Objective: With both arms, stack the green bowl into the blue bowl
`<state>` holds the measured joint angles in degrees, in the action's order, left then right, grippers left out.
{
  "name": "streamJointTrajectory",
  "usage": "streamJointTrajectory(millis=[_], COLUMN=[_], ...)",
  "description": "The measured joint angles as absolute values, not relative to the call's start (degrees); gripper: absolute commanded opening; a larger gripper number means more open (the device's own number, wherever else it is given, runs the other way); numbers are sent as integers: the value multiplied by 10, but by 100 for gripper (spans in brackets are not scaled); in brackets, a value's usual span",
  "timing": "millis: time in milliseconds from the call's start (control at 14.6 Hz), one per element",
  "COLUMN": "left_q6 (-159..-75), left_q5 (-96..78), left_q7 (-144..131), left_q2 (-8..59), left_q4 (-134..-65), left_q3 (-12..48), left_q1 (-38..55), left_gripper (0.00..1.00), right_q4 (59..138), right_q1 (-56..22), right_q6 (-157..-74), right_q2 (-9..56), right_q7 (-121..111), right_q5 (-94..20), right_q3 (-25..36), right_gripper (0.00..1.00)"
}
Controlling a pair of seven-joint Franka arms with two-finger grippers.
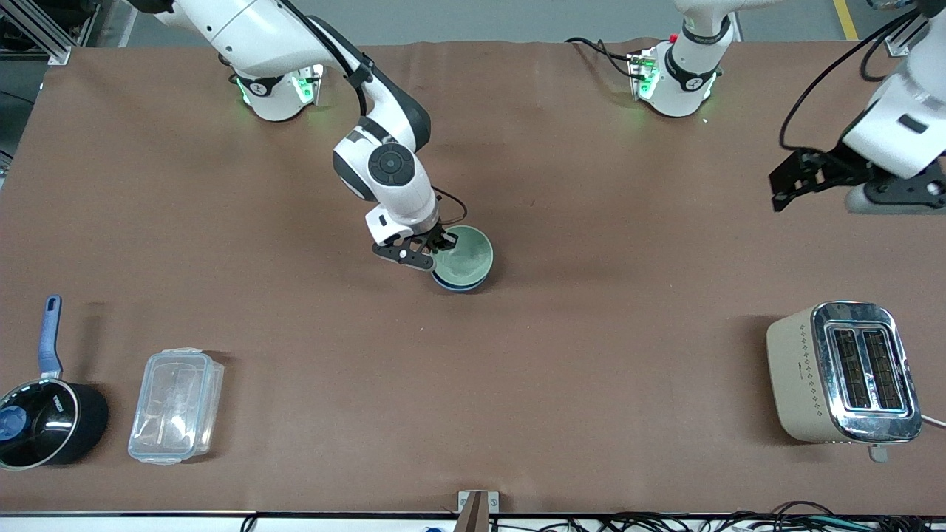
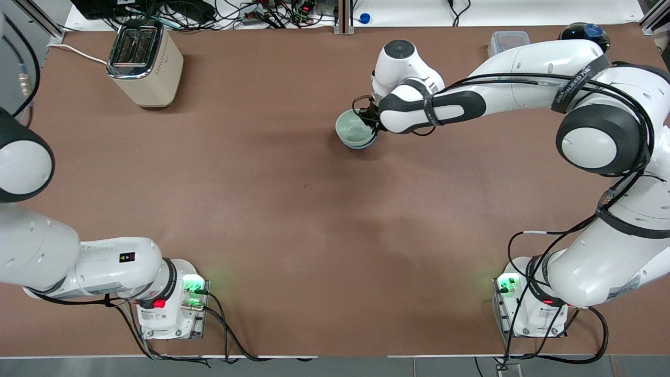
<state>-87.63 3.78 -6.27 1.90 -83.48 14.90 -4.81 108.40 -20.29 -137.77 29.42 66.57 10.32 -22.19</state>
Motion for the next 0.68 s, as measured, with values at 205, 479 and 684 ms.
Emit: streamJointTrajectory(millis=[205,479,684], left_q6=[-848,-842,-845], left_q5=[23,23,23], left_q7=[-51,-50,-50], left_q2=[-1,-14,-13], left_q4=[-844,-854,-858], left_q3=[75,64,64], left_q1=[5,16,16], left_gripper=[100,100,100], right_q4=[1082,1082,1082], right_q1=[-196,-195,-197], right_q6=[-1378,-1385,-1387], right_q2=[294,294,294], right_q7=[666,666,666], right_q5=[104,111,113], right_q3=[-219,-220,-220], right_gripper=[1,2,2])
